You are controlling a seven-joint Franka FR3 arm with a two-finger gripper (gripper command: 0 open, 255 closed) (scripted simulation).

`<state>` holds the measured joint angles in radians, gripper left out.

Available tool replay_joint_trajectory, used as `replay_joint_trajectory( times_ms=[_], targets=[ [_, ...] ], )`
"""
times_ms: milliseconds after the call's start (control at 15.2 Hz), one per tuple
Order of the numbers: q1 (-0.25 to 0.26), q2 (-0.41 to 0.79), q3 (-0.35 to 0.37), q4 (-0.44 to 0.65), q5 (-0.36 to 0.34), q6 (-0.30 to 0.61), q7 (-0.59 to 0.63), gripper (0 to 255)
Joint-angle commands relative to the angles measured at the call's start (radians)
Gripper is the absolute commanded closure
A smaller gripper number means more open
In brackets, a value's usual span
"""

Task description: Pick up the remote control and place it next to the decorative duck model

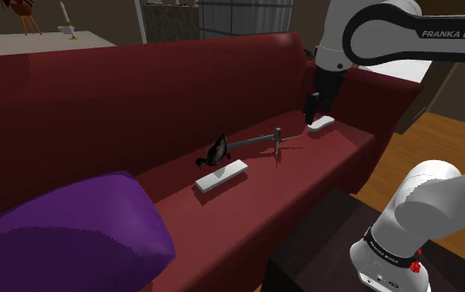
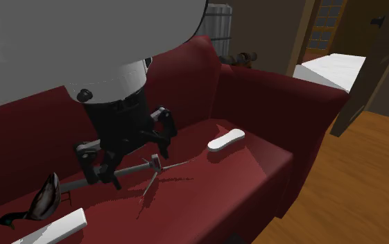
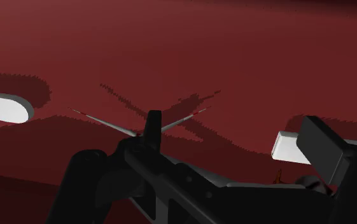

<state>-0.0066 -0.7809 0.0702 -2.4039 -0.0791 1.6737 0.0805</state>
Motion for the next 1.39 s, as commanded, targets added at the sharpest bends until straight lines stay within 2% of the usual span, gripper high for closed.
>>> replay_joint_trajectory(
  times_ms=[0,330,660,1056,1320],
  targets=[
    [0.0,0.0,0.0,0.0,0.0,0.0,0.0,0],
    [0.008,-0.084,-0.148,-0.105,-0.088,0.038,-0.256,0],
    [0.006,-0.108,-0.312,-0.157,-0.194,0.088,-0.515,0],
    [0.02,-0.045,-0.523,-0.144,-0.312,0.172,-0.826,0],
    [0.06,0.045,-0.671,-0.092,-0.363,0.239,-1.032,0]
  ],
)
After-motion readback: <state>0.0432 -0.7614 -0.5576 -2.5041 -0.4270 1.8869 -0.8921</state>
